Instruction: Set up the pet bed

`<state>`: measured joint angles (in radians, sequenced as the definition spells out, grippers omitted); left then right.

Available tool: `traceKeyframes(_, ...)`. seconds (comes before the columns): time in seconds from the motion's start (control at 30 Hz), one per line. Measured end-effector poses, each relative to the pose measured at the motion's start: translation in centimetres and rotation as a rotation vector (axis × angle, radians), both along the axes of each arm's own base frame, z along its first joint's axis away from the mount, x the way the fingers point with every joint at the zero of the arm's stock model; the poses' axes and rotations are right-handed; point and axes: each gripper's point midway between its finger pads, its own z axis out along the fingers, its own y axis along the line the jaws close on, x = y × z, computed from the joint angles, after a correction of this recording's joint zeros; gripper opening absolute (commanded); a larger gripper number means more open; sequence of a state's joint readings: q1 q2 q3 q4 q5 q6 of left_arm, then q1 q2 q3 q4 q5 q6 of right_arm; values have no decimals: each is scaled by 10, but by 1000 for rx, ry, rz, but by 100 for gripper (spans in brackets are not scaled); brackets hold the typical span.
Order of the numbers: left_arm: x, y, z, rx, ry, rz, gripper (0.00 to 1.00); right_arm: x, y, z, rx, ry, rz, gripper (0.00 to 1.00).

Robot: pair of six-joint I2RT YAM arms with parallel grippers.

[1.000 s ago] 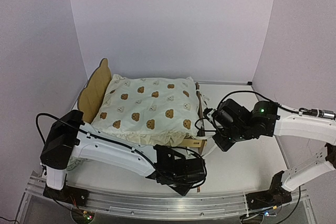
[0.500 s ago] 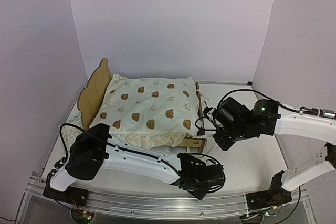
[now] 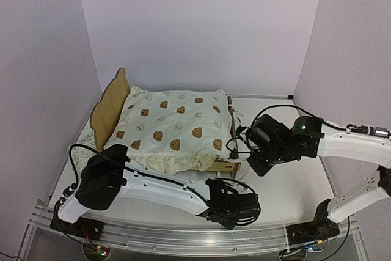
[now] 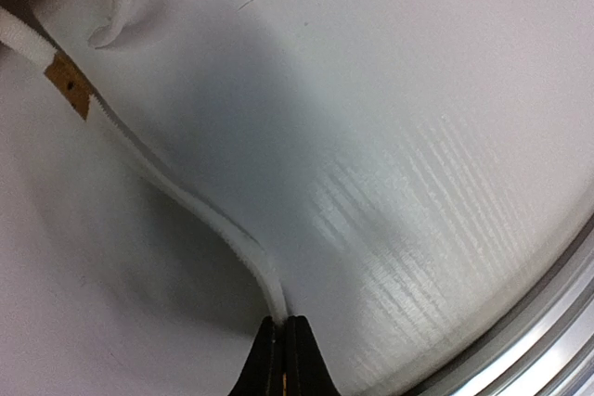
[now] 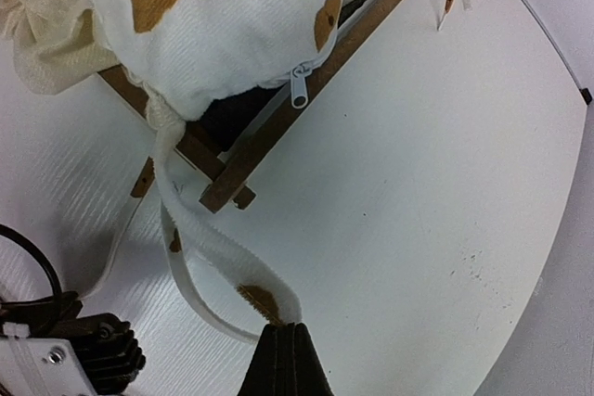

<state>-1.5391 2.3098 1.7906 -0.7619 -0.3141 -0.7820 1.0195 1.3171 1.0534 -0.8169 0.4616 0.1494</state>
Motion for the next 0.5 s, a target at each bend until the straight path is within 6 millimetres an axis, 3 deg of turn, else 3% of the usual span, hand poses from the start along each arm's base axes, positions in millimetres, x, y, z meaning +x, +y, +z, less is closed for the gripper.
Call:
traceKeyframes(0.33, 8, 98, 8, 136, -28, 78, 0, -11, 10, -12, 40, 87, 5, 0)
traceKeyframes(0.5, 13, 100, 49, 52, -40, 103, 0, -23, 17, -29, 54, 180, 14, 0)
